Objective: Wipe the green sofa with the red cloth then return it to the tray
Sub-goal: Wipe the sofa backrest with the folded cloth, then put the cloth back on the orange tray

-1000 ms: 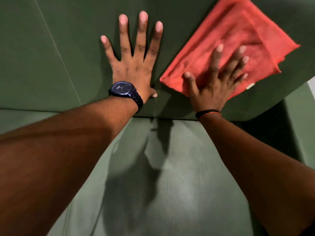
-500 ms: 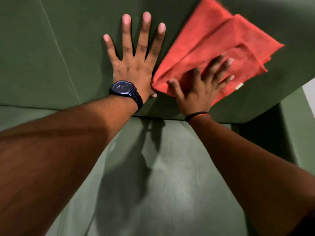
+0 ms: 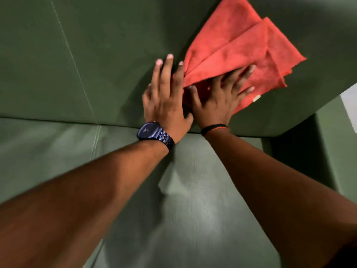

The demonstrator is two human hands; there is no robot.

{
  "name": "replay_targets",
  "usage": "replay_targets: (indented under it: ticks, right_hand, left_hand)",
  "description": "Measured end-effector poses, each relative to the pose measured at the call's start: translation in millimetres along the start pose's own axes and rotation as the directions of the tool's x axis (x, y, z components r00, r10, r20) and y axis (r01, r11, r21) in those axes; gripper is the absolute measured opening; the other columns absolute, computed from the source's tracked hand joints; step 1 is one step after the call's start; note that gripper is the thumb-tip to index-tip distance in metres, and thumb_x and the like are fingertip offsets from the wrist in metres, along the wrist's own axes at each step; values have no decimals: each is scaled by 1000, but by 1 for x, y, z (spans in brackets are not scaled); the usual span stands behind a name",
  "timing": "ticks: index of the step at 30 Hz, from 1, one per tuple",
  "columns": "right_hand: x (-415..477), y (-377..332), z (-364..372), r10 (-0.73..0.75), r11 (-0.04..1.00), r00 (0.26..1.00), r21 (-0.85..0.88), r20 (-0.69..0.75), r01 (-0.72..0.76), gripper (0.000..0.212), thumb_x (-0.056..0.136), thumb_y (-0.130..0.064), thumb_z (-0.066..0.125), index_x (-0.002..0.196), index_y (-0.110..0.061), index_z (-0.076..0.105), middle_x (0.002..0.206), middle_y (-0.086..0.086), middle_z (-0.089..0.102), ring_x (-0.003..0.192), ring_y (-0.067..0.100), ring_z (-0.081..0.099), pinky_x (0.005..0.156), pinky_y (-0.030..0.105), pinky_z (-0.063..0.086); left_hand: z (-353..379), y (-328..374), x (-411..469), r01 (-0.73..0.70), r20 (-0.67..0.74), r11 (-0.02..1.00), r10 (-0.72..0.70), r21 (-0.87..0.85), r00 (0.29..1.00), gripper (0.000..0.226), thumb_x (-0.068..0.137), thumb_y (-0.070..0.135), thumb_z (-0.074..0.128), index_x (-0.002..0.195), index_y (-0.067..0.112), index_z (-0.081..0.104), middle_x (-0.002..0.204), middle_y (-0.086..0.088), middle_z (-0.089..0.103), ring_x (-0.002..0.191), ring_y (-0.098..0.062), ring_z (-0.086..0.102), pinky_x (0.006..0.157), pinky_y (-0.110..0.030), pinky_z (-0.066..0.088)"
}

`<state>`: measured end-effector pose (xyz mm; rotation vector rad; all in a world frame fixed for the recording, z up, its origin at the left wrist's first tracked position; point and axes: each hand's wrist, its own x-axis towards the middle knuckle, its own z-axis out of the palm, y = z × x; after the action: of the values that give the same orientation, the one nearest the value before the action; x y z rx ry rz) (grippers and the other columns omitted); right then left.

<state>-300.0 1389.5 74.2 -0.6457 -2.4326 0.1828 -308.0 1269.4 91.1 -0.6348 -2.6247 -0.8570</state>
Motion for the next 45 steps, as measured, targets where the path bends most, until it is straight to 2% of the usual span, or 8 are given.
replay_targets:
  ticks: [3, 7, 12, 17, 22, 28, 32, 45]
  right_hand:
    - [-3, -2, -3, -25, 1000, 1000, 7, -12, 25, 65, 81, -56, 56, 128, -11, 50, 147, 35, 23, 136, 54, 14, 102, 74, 10]
    - [3, -2, -14, -79, 996, 997, -51, -22, 78, 65, 77, -60, 61, 124, -16, 51, 145, 33, 30, 135, 52, 21, 101, 76, 16]
    - [46, -35, -62, -461, 881, 884, -157, -76, 445, 88, 68, -63, 68, 140, -23, 36, 144, 29, 35, 134, 48, 28, 107, 65, 11]
    - [49, -129, -80, -857, 464, 409, 126, 315, 877, 22, 79, -22, 51, 92, -16, 68, 80, 11, 70, 85, 28, 68, 105, 63, 30]
    - [-17, -294, -108, -763, 529, 223, 388, 606, 755, 23, 81, -26, 56, 99, -13, 62, 93, 14, 66, 87, 35, 64, 76, 44, 52]
    - [-136, -532, -147, -854, 323, -30, 573, 520, 753, 19, 87, -23, 53, 102, -14, 58, 104, 14, 60, 96, 38, 60, 77, 46, 50]
    - [-225, -681, -189, -889, 158, -177, 645, 423, 748, 16, 89, -23, 50, 98, -13, 60, 106, 14, 61, 98, 37, 59, 78, 43, 47]
    - [-492, -982, -258, -864, -177, -469, 763, 182, 622, 18, 86, -22, 53, 99, -20, 66, 108, 11, 64, 99, 33, 60, 80, 37, 48]
  left_hand:
    - [7, 9, 3, 269, -140, 886, -341, -378, 929, 69, 63, 16, 75, 125, 10, 48, 128, -13, 49, 113, -26, 49, 91, -35, 43]
    - [2, -9, 27, 567, 69, 533, -688, -628, 722, 28, 67, 16, 76, 85, 25, 57, 74, 7, 63, 76, -19, 64, 75, -37, 52]
    - [-46, -32, 24, 338, 16, 792, -384, -508, 923, 17, 64, 15, 74, 65, 29, 64, 70, -2, 65, 67, -27, 61, 63, -38, 50]
    - [-150, -83, 1, 65, -6, 959, -69, -277, 998, 9, 67, 12, 63, 74, 17, 64, 77, -6, 61, 72, -29, 58, 62, -39, 47]
    - [-304, -186, -54, -54, 61, 996, 50, 65, 997, 23, 72, 20, 41, 74, 16, 63, 73, -6, 60, 67, -32, 58, 57, -38, 50]
    - [-522, -328, -164, 289, -117, 899, -264, 330, 957, 7, 71, 19, 56, 67, 18, 60, 63, -3, 55, 57, -30, 55, 50, -32, 44]
    - [-657, -393, -265, 511, -176, 744, -486, 432, 856, 18, 63, 10, 78, 76, 17, 69, 69, -7, 60, 63, -32, 58, 53, -37, 47]
    - [-868, -532, -507, 808, -379, 204, -802, 553, 462, 24, 92, 23, 46, 110, 26, 63, 110, -5, 58, 101, -28, 51, 86, -40, 39]
